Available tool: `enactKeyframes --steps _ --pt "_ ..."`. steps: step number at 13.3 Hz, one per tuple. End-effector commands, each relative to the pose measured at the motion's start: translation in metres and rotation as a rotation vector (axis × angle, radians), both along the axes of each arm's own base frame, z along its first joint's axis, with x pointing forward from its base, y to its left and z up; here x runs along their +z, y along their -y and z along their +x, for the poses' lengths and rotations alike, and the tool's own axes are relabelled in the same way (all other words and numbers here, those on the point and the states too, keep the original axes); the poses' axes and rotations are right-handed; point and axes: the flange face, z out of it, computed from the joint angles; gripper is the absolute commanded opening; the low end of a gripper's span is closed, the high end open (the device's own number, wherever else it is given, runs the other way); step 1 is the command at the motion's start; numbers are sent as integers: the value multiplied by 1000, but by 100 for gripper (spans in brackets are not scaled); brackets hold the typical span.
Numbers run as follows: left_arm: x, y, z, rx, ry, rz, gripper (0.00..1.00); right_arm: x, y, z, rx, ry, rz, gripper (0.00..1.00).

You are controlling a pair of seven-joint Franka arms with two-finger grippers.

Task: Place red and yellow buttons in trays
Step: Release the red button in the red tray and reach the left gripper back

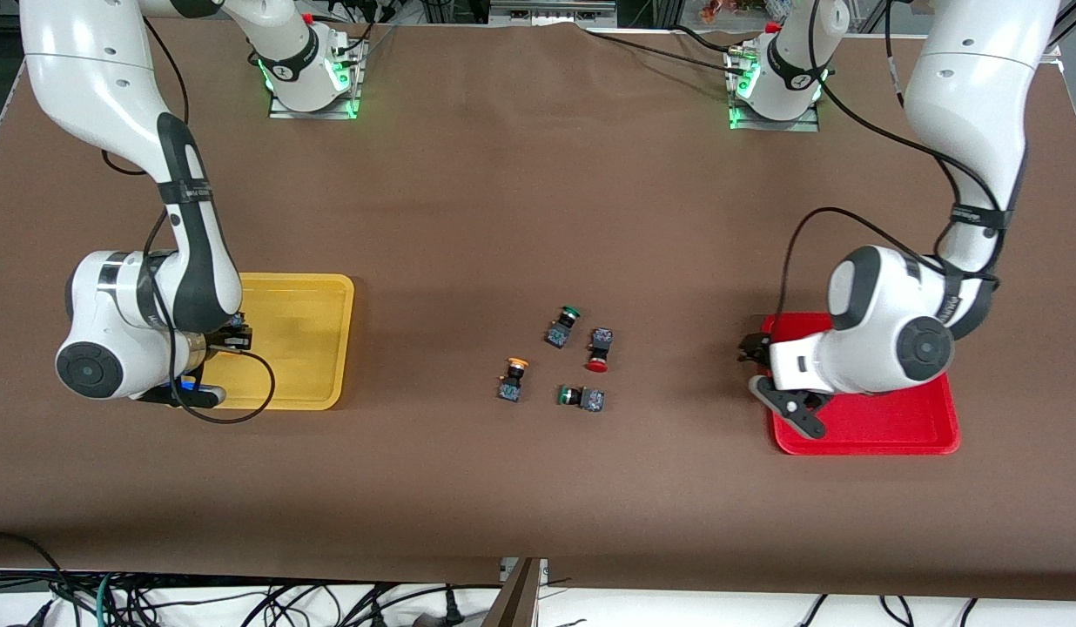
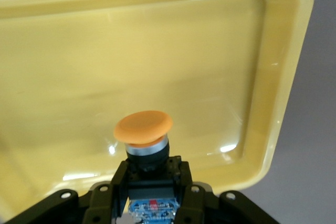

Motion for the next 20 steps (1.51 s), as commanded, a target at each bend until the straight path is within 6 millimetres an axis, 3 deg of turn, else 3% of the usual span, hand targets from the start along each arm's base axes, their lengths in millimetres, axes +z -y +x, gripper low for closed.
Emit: enactKeyframes --steps 1,5,7,9,10,11,12,14,15,17,19,20 --pt "5 64 -13 131 -38 5 100 -15 25 -11 9 19 30 5" --pt "-8 179 -41 355 11 -5 100 -37 49 -14 46 59 48 6" --pt "-26 213 -53 434 30 -25 100 -43 50 -13 49 68 45 6" --pt "-44 232 -64 431 63 8 100 -50 56 -11 47 97 40 7" --pt "-50 240 -68 445 93 29 100 -49 55 -11 46 97 41 31" --pt "-62 248 -73 464 117 49 100 -48 55 -9 48 101 42 87" --pt "-70 255 -78 472 145 71 100 -44 56 -7 50 108 41 100" --pt "-85 268 -88 485 182 103 97 -18 44 5 73 132 50 100" --pt "-90 269 -90 494 189 110 91 -3 33 10 89 110 57 100" --pt "-90 268 -89 497 189 110 57 27 -4 23 121 92 88 100" --pt "-92 267 -89 499 187 112 33 29 -45 24 169 91 125 100" --pt "-93 265 -88 502 186 114 28 27 -56 24 175 97 141 100"
